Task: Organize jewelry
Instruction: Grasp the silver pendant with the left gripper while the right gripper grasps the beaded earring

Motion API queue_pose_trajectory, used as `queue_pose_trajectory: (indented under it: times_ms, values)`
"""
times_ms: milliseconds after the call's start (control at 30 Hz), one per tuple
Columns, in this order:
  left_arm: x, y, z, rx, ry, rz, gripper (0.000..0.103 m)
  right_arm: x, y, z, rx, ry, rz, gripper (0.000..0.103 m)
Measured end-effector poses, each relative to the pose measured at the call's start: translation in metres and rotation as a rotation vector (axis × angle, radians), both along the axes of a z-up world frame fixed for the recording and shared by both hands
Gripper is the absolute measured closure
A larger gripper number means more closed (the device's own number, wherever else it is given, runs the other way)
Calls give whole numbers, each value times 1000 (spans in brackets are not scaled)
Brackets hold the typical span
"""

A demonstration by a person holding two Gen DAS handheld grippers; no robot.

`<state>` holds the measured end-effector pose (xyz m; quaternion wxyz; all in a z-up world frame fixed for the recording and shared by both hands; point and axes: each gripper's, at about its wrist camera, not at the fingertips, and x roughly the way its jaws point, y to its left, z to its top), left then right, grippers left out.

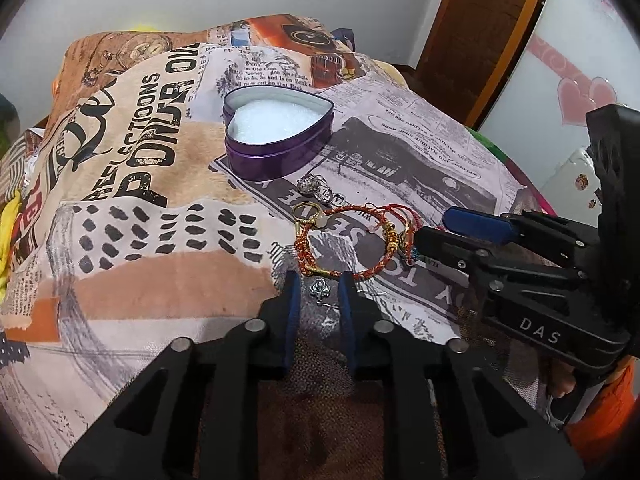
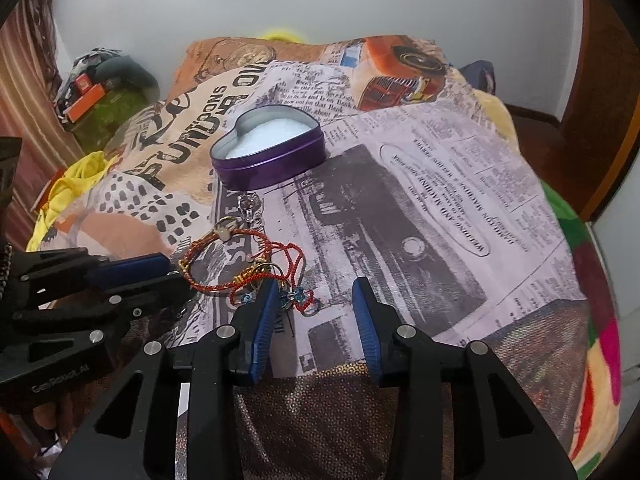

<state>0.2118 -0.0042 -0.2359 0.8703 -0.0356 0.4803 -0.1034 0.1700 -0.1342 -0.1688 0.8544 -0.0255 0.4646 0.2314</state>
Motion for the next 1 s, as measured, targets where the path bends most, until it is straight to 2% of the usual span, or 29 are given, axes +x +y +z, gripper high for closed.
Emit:
queue_pose_trajectory:
  times_ms: [33, 133, 367, 633, 1000]
  values:
    - [0, 0, 0, -1, 1, 0, 93, 0, 0, 0, 6, 1, 4, 73]
    - [0, 1, -1, 1, -4, 7, 94, 1, 2, -2, 54, 25, 45, 91]
    - [-4, 1, 1, 7, -24, 17, 95, 1, 4, -1, 69, 35, 53, 96]
    - [-11, 7, 11, -12, -55, 48, 95, -5, 0, 15, 63, 23, 7, 96]
    - [-21, 15, 48, -2, -149, 68, 95, -13, -6, 52, 75, -60, -23, 96]
